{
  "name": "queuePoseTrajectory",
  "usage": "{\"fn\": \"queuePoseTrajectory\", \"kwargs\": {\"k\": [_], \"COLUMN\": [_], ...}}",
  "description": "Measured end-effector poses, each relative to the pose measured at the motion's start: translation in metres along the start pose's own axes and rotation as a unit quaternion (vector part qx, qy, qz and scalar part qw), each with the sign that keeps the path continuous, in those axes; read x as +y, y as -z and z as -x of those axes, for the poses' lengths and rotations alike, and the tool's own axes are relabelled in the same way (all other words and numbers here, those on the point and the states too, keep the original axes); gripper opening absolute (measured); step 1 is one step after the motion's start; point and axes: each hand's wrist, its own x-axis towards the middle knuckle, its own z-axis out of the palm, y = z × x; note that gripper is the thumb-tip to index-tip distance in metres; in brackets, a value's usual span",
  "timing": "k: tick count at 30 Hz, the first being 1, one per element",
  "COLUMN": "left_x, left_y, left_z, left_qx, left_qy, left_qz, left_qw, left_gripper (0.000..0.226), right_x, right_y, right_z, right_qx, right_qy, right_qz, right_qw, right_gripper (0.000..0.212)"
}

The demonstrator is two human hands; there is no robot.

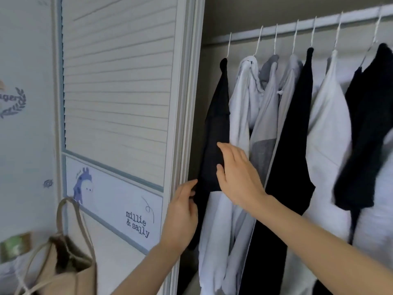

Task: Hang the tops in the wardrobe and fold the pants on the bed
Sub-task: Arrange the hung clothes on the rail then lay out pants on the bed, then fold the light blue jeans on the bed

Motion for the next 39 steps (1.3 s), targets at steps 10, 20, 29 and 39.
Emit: {"fn": "queuePoseTrajectory", "kwargs": {"k": [10,20,29,39], "left_x": [0.013,0.072,0.11,0.046], "left_y": [0.059,0.073,0.086,0.169], "left_z": [0.14,0.364,0.5,0.5], "left_qx": [-0.018,0.133,0.221,0.146], "left_qy": [0.118,0.356,0.54,0.633], "left_qz": [-0.08,-0.197,-0.257,-0.352], "left_qw": [0.99,0.904,0.77,0.674], "left_gripper": [0.05,0.039,0.025,0.041], "right_x": [-0.07,-0.14,-0.185,-0.248], "right_y": [0.004,-0.011,-0.007,-0.082], "right_z": [0.151,0.314,0.387,0.356], "right_qx": [-0.088,-0.284,-0.406,-0.536], "right_qy": [-0.073,-0.002,0.05,0.062], "right_qz": [-0.26,-0.447,-0.48,-0.243], "right_qw": [0.959,0.848,0.776,0.806], "right_gripper": [0.043,0.032,0.015,0.063]}}
